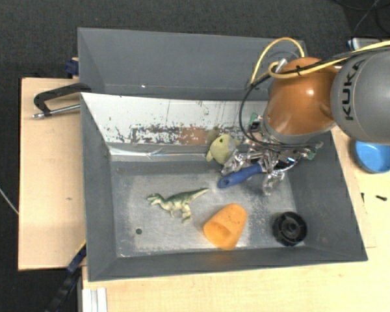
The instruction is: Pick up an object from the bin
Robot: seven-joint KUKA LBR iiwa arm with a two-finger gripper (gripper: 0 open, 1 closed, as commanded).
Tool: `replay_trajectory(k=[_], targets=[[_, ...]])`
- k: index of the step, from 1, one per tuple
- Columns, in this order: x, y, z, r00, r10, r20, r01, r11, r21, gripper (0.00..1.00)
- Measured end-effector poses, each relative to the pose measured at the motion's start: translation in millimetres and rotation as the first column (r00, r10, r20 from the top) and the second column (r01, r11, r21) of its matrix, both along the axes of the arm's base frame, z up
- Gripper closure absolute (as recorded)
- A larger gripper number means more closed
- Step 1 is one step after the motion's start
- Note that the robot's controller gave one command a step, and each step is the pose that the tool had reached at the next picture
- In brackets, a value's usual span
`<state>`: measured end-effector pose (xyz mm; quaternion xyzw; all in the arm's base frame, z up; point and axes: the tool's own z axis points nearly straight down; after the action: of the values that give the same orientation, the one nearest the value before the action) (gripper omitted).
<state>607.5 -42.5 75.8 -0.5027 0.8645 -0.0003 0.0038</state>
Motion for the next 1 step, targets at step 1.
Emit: replay_trajectory(k=[1], targets=[[0.3,0.4,0.6,1.000,-0.002,0.000,0.002,1.000,0.001,1.00]])
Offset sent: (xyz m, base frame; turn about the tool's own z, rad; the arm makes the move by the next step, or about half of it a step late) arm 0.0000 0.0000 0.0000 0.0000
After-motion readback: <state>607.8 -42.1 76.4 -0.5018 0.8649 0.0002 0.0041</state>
